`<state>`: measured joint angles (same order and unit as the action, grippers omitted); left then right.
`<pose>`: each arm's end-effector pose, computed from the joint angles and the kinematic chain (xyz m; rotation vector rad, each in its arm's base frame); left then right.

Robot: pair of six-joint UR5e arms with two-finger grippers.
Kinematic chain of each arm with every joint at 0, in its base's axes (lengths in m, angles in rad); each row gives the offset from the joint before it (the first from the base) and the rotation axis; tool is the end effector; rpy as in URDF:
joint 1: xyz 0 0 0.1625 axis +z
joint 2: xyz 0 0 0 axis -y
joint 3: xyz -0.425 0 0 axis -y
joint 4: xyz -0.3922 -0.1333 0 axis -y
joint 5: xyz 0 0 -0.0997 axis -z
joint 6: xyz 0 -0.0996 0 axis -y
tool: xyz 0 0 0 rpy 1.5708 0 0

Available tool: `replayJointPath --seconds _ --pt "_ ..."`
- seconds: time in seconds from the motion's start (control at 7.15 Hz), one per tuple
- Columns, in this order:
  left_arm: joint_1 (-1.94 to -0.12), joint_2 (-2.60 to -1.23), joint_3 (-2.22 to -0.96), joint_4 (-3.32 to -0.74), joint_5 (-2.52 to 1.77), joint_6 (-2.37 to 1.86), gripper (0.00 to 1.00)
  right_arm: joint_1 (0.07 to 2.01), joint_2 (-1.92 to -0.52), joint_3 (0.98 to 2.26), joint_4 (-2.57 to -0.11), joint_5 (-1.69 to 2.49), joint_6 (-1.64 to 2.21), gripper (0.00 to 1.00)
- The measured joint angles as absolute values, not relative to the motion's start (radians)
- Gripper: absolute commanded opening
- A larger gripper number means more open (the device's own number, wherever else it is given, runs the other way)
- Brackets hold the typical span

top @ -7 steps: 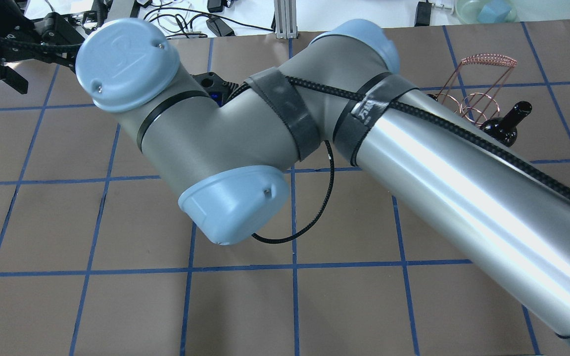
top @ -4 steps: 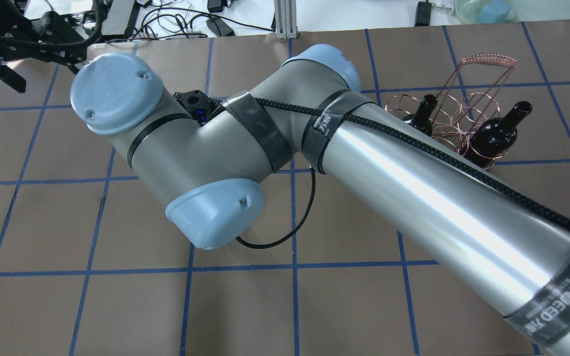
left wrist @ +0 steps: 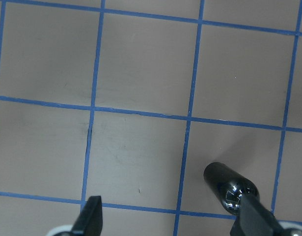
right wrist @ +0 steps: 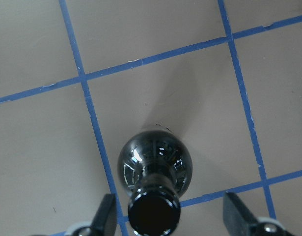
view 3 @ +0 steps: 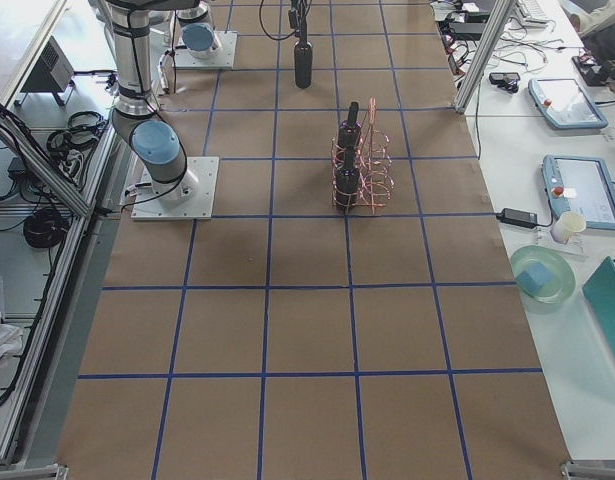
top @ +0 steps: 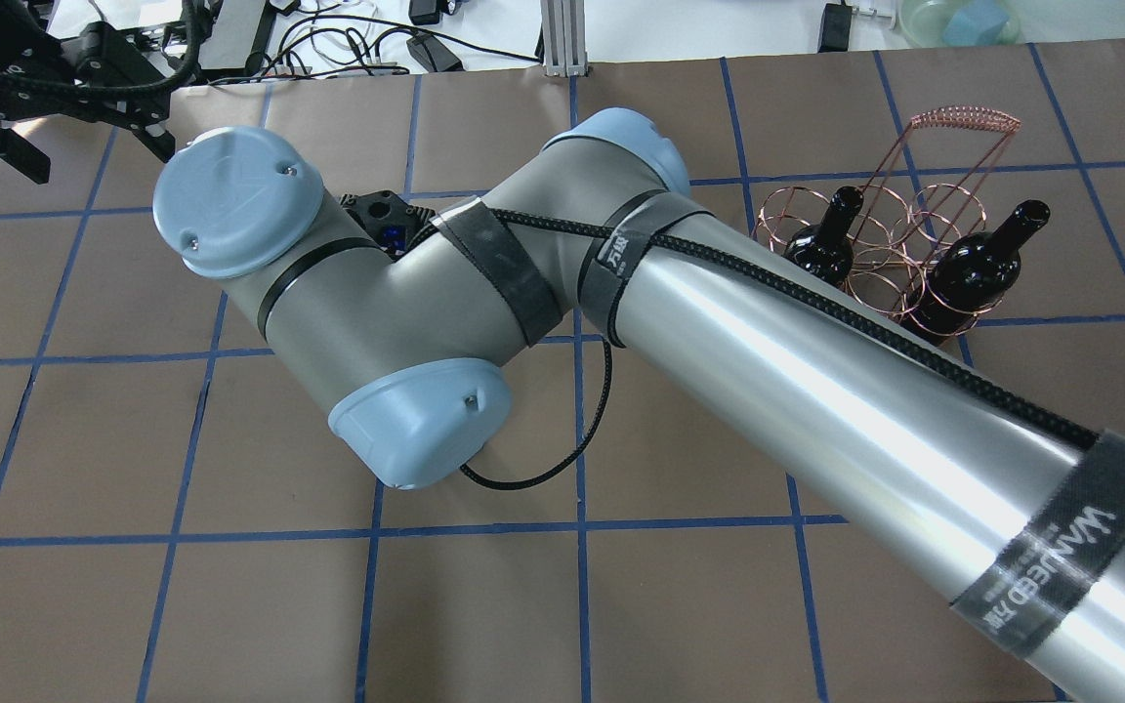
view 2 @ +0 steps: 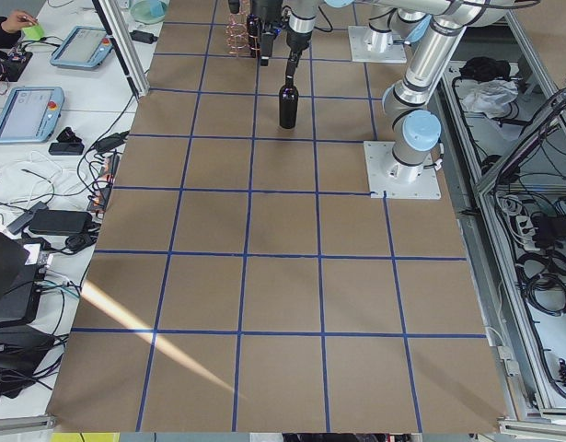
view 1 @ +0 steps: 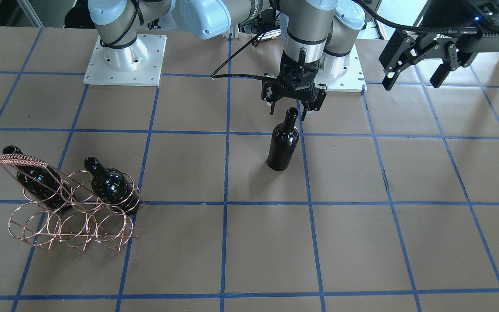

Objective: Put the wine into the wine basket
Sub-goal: 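Lower the right gripper onto the bottle neck and close it, then lift the bottle with the right gripper and carry it to the basket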

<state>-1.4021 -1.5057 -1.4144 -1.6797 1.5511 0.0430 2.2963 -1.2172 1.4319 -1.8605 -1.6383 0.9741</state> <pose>-0.0552 -0.4813 0.5850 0.1948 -3.1228 0.1786 0.5175 -0.3928 0.3860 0.3915 3.1013 -0.1567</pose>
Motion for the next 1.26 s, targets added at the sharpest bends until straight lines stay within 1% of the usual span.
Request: replayJointPath --seconds 0.14,0.28,0.42,0.56,0.7,0.84,1.12,1.26 --pt "-1.402 -1.506 -1.414 -1.680 1.551 0.043 1.00 2.296 -1.216 1.435 -1.861 -1.629 0.972 0.42" --pt "-1.402 -1.505 -1.414 -1.680 1.551 0.043 1.00 2.296 -1.215 1.436 -1.862 -1.624 0.970 0.41" --pt "-1.402 -1.505 -1.414 -1.680 1.551 0.043 1.00 2.296 -1.214 1.437 -1.868 -1.622 0.969 0.35" --pt "-1.402 -1.505 -1.414 -1.680 1.551 0.042 1.00 2.296 -1.214 1.437 -1.880 -1.622 0.963 0.31" --pt "-1.402 -1.505 -1.414 -1.680 1.551 0.043 1.00 2.296 -1.214 1.437 -1.890 -1.621 0.953 0.35" --pt "-1.402 -1.505 -1.415 -1.680 1.551 0.043 1.00 2.296 -1.213 1.437 -1.894 -1.619 0.951 0.56" --pt "-1.405 -1.505 -1.416 -1.680 1.550 0.042 1.00 2.296 -1.214 1.445 -1.899 -1.603 0.949 0.71" --pt "-1.409 -1.504 -1.419 -1.680 1.550 0.040 1.00 2.296 -1.214 1.454 -1.907 -1.601 0.946 0.72"
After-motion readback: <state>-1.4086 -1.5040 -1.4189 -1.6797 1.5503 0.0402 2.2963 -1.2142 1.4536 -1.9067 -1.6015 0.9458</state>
